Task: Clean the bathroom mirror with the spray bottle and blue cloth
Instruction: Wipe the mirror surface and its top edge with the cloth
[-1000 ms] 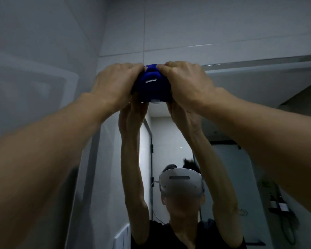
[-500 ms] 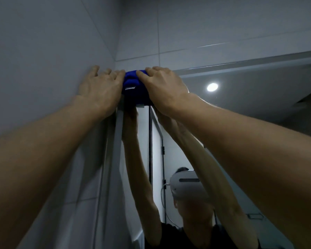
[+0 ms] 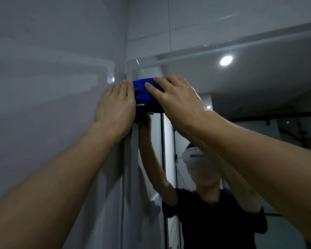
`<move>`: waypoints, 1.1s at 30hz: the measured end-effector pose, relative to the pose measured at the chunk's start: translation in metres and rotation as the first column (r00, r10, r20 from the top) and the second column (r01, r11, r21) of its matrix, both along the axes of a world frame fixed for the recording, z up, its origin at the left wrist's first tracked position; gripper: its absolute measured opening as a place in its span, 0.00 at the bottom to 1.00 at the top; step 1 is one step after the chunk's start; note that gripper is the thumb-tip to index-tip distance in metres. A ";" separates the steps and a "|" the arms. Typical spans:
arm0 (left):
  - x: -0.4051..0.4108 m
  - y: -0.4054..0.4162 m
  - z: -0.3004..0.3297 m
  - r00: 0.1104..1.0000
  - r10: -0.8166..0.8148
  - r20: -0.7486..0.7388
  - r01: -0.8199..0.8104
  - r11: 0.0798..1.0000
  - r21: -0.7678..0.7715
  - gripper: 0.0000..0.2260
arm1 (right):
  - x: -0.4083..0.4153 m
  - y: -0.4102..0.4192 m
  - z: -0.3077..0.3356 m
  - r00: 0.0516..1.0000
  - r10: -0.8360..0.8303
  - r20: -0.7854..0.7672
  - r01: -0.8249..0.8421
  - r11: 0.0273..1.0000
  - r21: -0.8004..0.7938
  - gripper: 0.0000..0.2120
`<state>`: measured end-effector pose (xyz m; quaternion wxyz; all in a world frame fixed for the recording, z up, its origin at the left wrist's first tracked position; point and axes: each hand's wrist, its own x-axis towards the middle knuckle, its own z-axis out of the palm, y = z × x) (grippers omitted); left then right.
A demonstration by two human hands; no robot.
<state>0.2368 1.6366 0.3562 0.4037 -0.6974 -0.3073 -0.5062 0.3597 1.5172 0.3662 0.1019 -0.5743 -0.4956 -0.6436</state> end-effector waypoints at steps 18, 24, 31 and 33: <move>-0.017 -0.025 -0.233 0.989 -0.058 -0.134 0.038 0.988 -0.150 0.17 | 0.008 -0.009 -0.251 0.989 0.120 -0.082 -0.130 0.982 -0.140 0.27; -0.022 -0.032 -0.305 0.976 -0.125 -0.180 0.078 0.965 -0.251 0.16 | 0.005 -0.024 -0.324 0.982 0.169 -0.079 -0.182 0.962 -0.205 0.22; -0.022 -0.039 -0.380 0.957 -0.195 -0.215 0.083 0.893 -0.442 0.21 | 0.007 -0.030 -0.402 0.965 0.220 -0.143 -0.251 0.935 -0.251 0.19; -0.021 -0.040 -0.400 0.953 -0.213 -0.217 0.092 0.882 -0.462 0.23 | 0.009 -0.031 -0.420 0.957 0.233 -0.170 -0.272 0.927 -0.258 0.18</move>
